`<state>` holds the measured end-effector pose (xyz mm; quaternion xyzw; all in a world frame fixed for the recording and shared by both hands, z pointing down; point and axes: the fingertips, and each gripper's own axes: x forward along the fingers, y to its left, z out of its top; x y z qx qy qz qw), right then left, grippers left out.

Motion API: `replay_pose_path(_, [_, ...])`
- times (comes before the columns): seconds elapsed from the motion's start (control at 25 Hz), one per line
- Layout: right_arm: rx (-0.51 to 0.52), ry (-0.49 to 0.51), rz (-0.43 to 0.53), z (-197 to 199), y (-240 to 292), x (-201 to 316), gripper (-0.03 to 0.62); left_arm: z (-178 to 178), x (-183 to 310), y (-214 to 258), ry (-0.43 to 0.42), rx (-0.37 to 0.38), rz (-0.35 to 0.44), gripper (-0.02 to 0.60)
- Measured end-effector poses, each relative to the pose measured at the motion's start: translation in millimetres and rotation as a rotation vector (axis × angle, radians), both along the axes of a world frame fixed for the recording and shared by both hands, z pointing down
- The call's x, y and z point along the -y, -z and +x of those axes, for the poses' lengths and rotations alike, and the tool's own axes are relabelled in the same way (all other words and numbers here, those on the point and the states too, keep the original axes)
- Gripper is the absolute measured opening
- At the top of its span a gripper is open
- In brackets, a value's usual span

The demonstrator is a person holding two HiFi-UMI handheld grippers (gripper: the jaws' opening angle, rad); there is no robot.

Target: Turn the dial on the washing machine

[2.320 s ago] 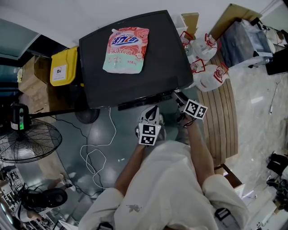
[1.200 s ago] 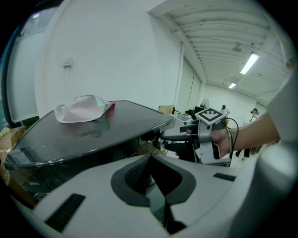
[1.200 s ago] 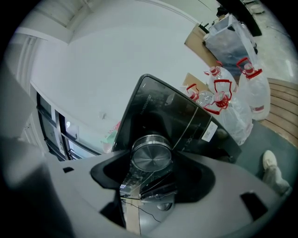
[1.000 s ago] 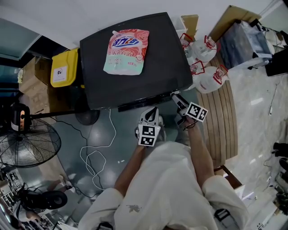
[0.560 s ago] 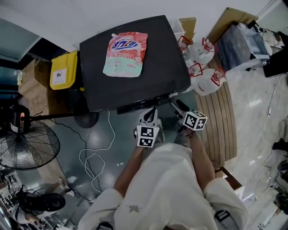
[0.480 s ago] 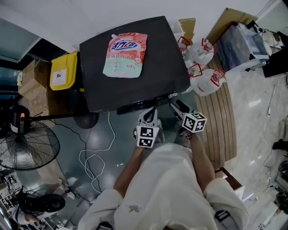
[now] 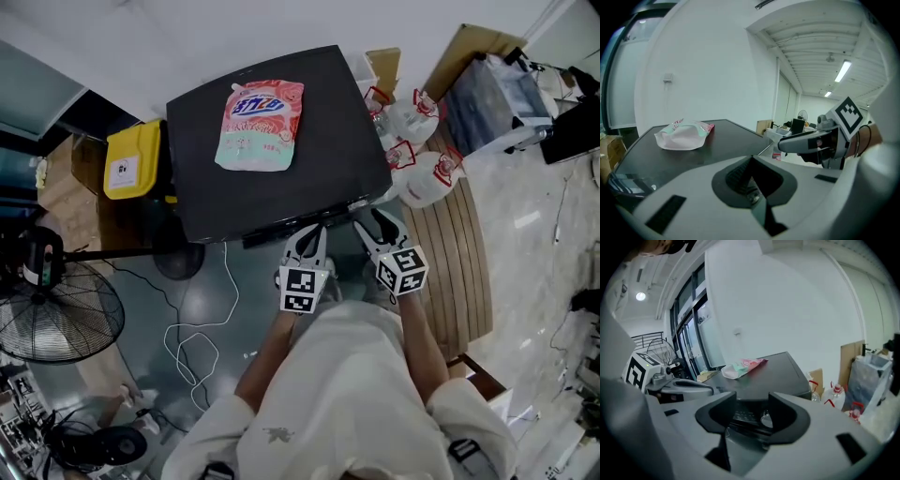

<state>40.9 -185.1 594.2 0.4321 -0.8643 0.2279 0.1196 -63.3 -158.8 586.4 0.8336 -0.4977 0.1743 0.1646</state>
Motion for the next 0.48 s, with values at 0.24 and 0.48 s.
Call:
replay_pose_path(0.24, [-0.099, -0.014, 0.087, 4, 17, -5, 0.215, -4, 1, 21, -0.018, -0.01, 0.05, 0.012])
replay_pose_path(0.48, [-0.111, -0.04, 0.133, 4, 33, -8, 0.206, -9, 1, 36, -0.02, -0.015, 0.082, 0.012])
